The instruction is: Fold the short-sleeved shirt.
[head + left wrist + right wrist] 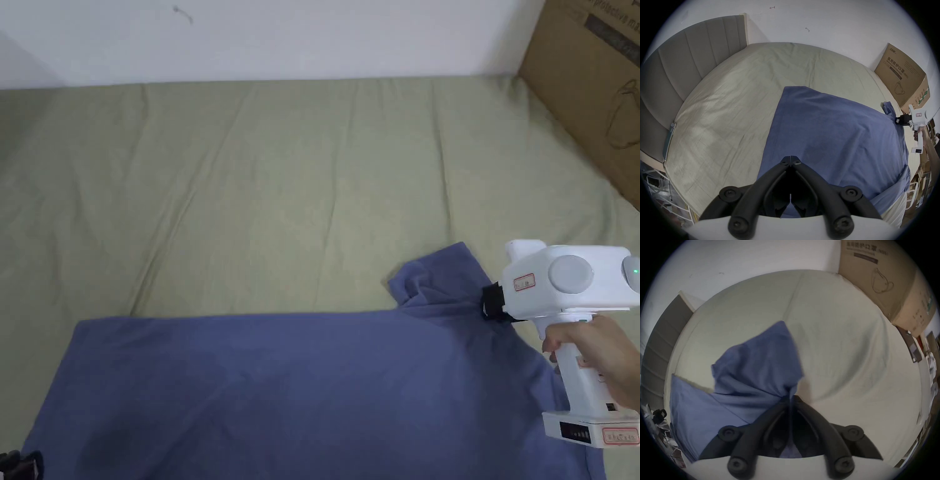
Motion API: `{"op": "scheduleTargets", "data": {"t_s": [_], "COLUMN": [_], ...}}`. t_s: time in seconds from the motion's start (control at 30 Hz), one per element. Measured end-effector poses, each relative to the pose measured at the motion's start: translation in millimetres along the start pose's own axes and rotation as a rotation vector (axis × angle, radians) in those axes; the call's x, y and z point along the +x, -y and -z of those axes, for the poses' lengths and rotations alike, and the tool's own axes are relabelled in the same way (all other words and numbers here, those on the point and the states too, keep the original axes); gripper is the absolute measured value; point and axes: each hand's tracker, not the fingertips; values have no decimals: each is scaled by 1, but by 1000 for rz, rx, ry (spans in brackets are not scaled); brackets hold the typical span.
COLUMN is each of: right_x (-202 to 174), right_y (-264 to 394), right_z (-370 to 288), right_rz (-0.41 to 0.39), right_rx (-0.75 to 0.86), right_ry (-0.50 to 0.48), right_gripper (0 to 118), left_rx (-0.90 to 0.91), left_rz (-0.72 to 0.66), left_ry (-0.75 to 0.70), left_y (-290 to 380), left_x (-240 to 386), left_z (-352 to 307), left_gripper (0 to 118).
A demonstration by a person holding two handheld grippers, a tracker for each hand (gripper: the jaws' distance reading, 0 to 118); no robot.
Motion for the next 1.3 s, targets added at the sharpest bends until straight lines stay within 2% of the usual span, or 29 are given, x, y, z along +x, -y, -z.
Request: {"op": "scheduleTargets", "data": {"t_s": [0.1,0.23,0.27,0.3,0.37,0.4,0.43,0.63,0.7,0.73,0.77,0.8,0.83,0.9,1.03,1.13,1.2,1.3], "right_x": [-5,-1,-1,-1,-4,-4,-5,-8,-8,-8,-8,-9,-9,-9,-9,-10,-13,-22], "right_y": [-1,-2,-1,-1,-2,-2,-2,-2,-1,-1,-1,-1,-1,-2,-5,-7,-6,0], "right_z": [-1,-3,-4,-4,-5,-4,-4,1,3,4,5,4,4,0,-17,-38,-60,-100], "right_rz": [-40,-3,3,3,-10,-15,-22,-22,-17,-16,-14,-14,-15,-19,-15,-21,-25,-89], "right_rx": [-1,1,3,4,5,2,0,-10,-10,-11,-12,-12,-11,-8,11,41,70,122], "right_ry": [49,45,42,42,50,54,59,63,63,63,63,64,66,65,62,52,8,36], "right_gripper": [0,0,0,0,0,0,0,0,0,0,0,0,0,0,0,0,0,0], "left_rx": [-1,27,36,37,38,39,37,-13,-82,-120,-142,-67,-57,-67,-91,-29,25,83], "left_rz": [3,14,14,6,-9,-13,-15,1,-30,-39,3,91,106,138,127,129,168,195], "left_ry": [-8,-4,1,4,7,7,5,-52,-14,1,-89,-123,-136,-123,-63,-35,-21,-13], "left_y": [-6,-32,-42,-56,-82,-94,-106,-157,-156,-152,-147,-143,-143,-145,-148,-151,-150,-142], "left_x": [1,0,-2,-3,-4,-4,-4,10,17,22,31,36,41,44,30,22,20,13], "left_z": [4,14,20,27,46,57,71,135,155,161,171,166,160,154,143,111,84,41], "left_gripper": [0,0,8,29,81,94,95,92,38,35,34,34,30,4,3,3,3,3]}}
